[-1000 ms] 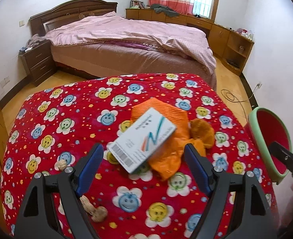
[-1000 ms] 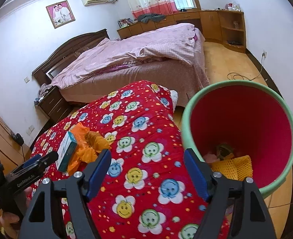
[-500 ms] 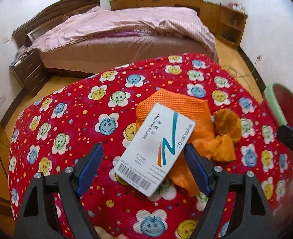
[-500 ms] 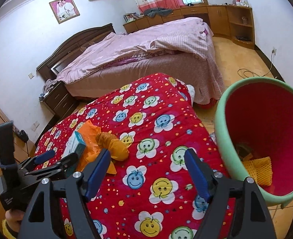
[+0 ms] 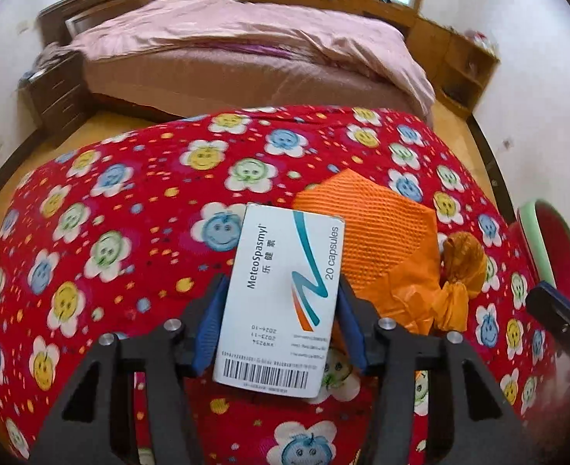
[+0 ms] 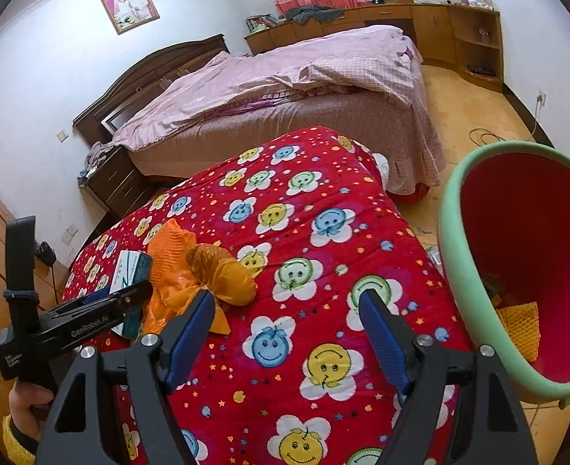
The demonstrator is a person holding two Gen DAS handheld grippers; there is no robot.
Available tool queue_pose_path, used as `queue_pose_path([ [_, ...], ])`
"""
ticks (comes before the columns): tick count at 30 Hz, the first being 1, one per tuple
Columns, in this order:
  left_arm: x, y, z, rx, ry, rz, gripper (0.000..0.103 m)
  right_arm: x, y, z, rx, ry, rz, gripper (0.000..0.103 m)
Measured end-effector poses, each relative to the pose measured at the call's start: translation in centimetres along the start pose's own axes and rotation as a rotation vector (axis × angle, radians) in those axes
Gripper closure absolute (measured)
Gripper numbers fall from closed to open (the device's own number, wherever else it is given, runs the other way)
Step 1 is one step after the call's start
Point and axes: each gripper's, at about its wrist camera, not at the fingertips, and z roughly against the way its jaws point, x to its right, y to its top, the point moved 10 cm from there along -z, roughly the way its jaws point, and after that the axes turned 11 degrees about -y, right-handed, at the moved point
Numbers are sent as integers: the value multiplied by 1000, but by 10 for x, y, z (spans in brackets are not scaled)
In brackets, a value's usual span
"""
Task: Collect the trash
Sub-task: 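Grasp the white MeteoSpasmyl medicine box with the left tool, then grasp the crumpled orange plastic with the right tool while the left tool holds the box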
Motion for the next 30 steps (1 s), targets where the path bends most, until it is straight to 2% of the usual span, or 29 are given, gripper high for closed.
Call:
queue_pose_path([
  [3, -6, -4, 11, 47, 37, 37, 48, -8, 2, -3, 3, 8, 25, 24],
  [8, -15, -12, 19, 65, 39, 122, 48, -23, 7, -14, -3, 21, 55, 24],
  [13, -22, -16, 20, 91, 75, 145, 48, -42, 5, -28, -11, 36, 90, 24],
  [16, -24, -19, 19, 89, 80, 144, 48, -50, 4, -37, -1, 15, 116, 25],
  [20, -23, -19, 19, 94, 67, 146, 48, -58, -1, -48, -12, 10, 136, 40],
  [24, -22, -20, 18, 97, 59, 150, 48, -59, -4, -50, -9, 11, 127, 43],
  [30, -19, -20, 22, 114, 44, 137, 48, -49, -3, -51, -13, -1, 86, 60],
])
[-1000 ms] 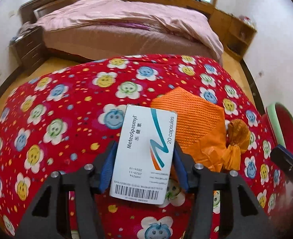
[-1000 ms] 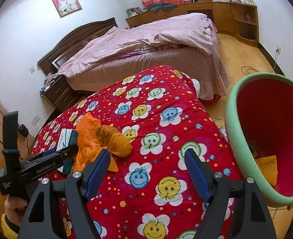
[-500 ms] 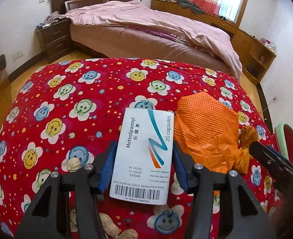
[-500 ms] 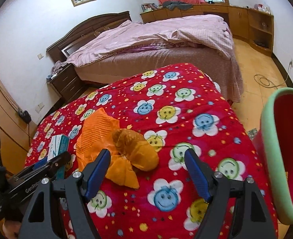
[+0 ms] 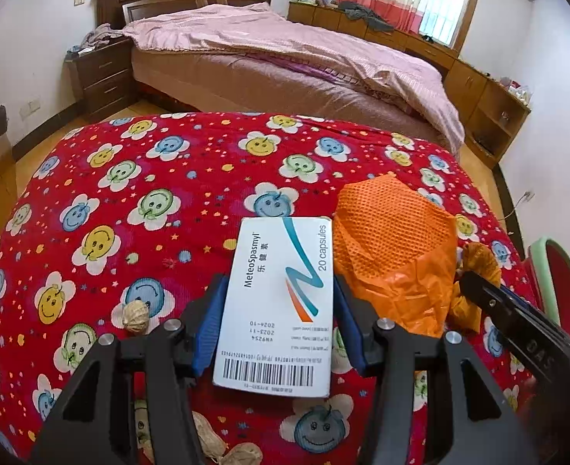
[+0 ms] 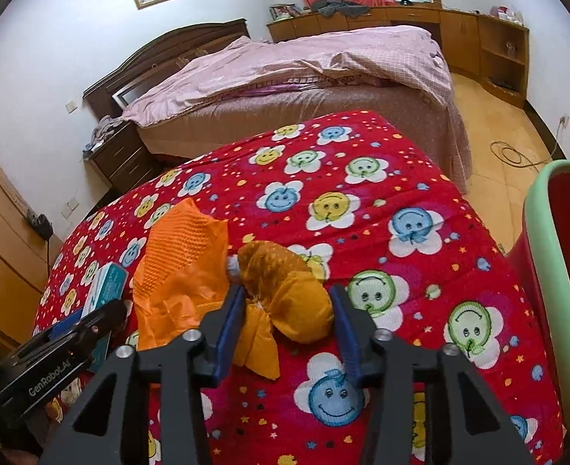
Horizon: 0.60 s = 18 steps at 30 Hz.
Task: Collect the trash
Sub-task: 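Grasp the crumpled orange plastic with the right tool while the left tool holds the box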
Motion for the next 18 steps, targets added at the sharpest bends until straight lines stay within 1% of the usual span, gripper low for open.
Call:
queue_pose_path([
  [2, 2, 0, 3, 7, -9, -1, 48, 3, 0, 0, 0, -6, -11, 67],
  [5, 5, 2, 6, 17, -13, -9, 49, 6, -1, 3, -5, 3, -31, 71],
  [11, 17, 4, 15, 28, -33, -31, 49, 15, -3, 19, 2, 10, -48, 73],
  [18, 45, 4, 33, 28, -62, -81, 49, 38, -8, 60, 45, 13, -76, 73],
])
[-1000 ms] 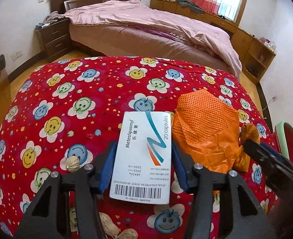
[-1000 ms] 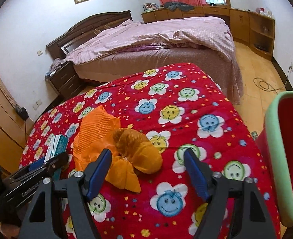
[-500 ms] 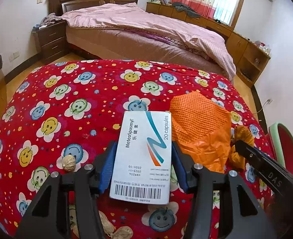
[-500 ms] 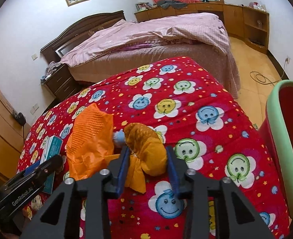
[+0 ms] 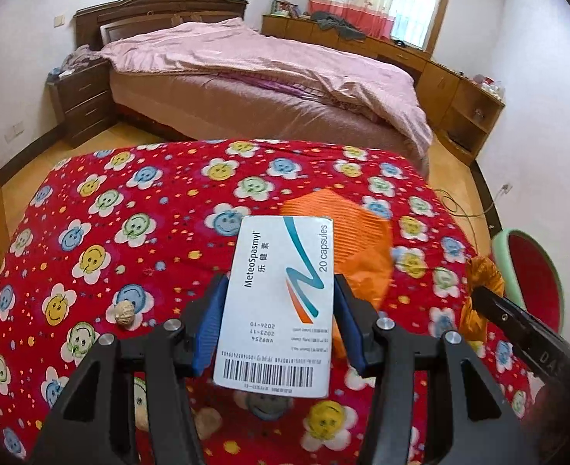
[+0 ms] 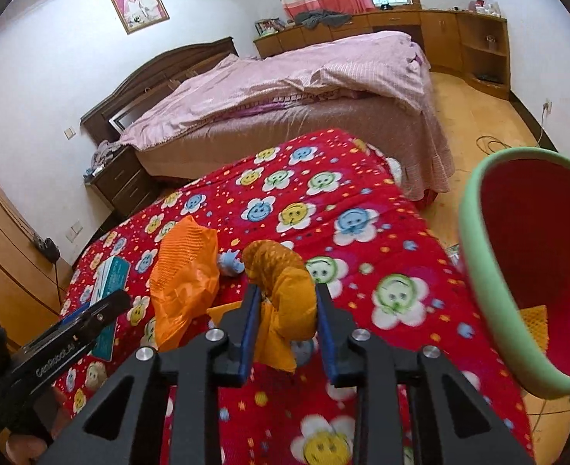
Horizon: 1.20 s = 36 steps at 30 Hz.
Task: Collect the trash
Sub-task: 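Grasp the crumpled orange plastic with the right tool while the left tool holds the box, then carry the box and orange plastic over the red bucket and open both tools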
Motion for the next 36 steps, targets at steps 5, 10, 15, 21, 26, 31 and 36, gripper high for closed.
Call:
queue_pose_path([
  [5, 22, -3, 13, -14, -45, -9, 49, 13, -7, 26, 32, -12, 6, 73],
  [10, 44, -9, 27, -21, -90, -24, 49, 35, -10, 53, 75, -28, -15, 73],
  [15, 61, -16, 35, -29, -113, -36, 49, 57, -10, 78, 118, -36, -46, 73],
  [21, 91, -25, 44, -31, -139, -89, 49, 79, -12, 105, 172, -68, -58, 73],
  [26, 119, -34, 40, -61, -182, -117, 49, 96, -16, 119, 201, -88, -75, 73],
  [31, 147, -40, 32, -88, -217, -150, 49, 121, -16, 128, 219, -106, -113, 73],
  [36, 178, -41, 22, -104, -245, -205, 49, 147, -17, 132, 228, -129, -152, 73],
])
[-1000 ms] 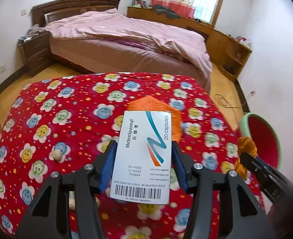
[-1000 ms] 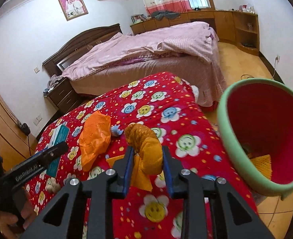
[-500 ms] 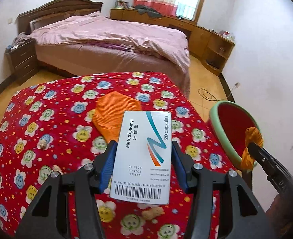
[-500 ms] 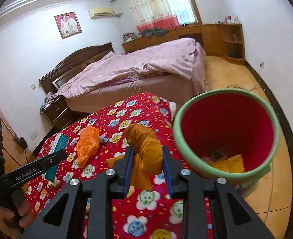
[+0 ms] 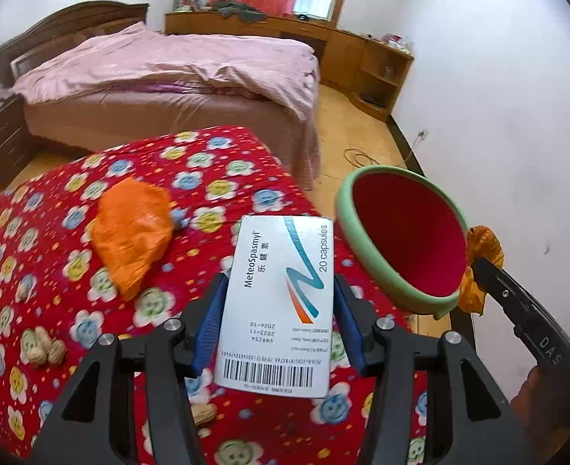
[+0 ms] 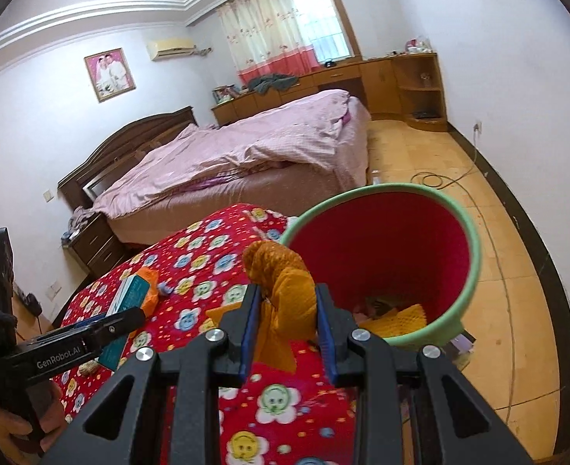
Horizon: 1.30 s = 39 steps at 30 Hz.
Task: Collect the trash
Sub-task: 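Carry the box and orange plastic over the red bucket and open both tools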
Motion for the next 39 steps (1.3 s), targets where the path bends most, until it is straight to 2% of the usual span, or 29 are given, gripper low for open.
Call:
queue_pose_path([
  [7, 37, 10, -30, -12, -38, -80, 49, 36, 2, -8, -4, -36, -55, 73],
  [12, 54, 17, -56, -21, -69, -99, 49, 57, 7, -16, -5, -63, -61, 73],
  [18, 70, 27, -87, -34, -72, -140, 49, 82, 16, -31, -9, -107, -55, 73],
  [35, 91, 26, -147, -102, -85, -170, 49, 123, 17, -87, -94, -164, -53, 71],
  [39, 89, 26, -150, -101, -57, -186, 49, 126, 13, -91, -110, -168, -58, 68],
])
